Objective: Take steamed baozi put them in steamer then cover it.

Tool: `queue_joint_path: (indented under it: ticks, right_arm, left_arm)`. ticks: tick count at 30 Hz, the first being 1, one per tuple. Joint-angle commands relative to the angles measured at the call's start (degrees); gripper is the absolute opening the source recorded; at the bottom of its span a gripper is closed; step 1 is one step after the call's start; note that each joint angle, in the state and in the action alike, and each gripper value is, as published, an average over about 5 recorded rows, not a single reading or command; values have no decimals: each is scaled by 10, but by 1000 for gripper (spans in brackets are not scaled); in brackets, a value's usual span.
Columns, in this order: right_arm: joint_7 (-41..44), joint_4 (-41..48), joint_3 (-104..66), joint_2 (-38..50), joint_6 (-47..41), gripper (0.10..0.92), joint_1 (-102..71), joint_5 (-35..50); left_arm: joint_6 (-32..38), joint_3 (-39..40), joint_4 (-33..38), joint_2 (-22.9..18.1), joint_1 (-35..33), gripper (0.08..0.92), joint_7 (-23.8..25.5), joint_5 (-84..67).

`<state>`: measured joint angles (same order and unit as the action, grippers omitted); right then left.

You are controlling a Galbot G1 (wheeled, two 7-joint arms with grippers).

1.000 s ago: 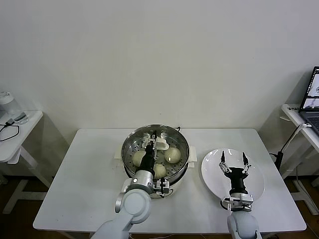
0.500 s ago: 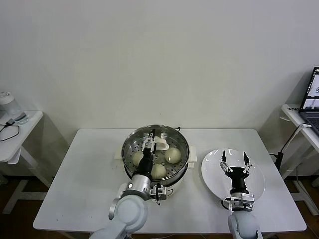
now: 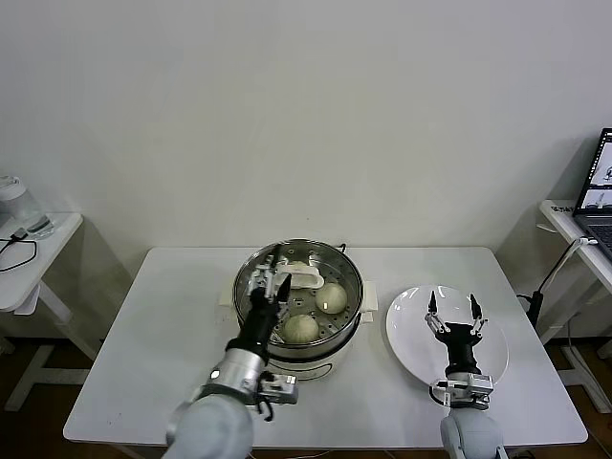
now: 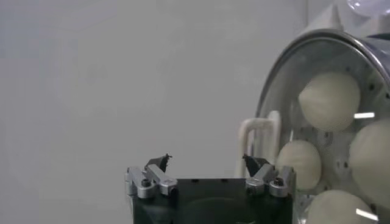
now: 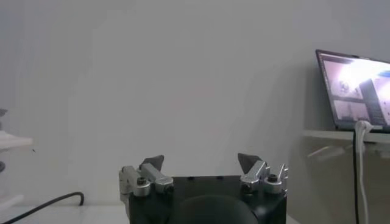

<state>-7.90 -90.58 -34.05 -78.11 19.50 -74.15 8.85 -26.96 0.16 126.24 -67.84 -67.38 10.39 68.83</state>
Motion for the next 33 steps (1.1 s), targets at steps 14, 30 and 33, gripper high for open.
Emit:
queue_joint_path:
  ticks: [14,30,33]
  right_arm:
    - [-11,-49,27,0,-35,823,-38,63]
    - [-19,-79,31,-6,-43,823,-69,43]
    - [-19,-81,35,-7,-42,823,-72,39]
  left_arm:
    - [379,-335,-180,-4,-106,823,-97,-753]
    - [393,-331,-229,-15,-116,823,-58,-740]
    - [395,-330,-230,-15,-119,823,-56,-737]
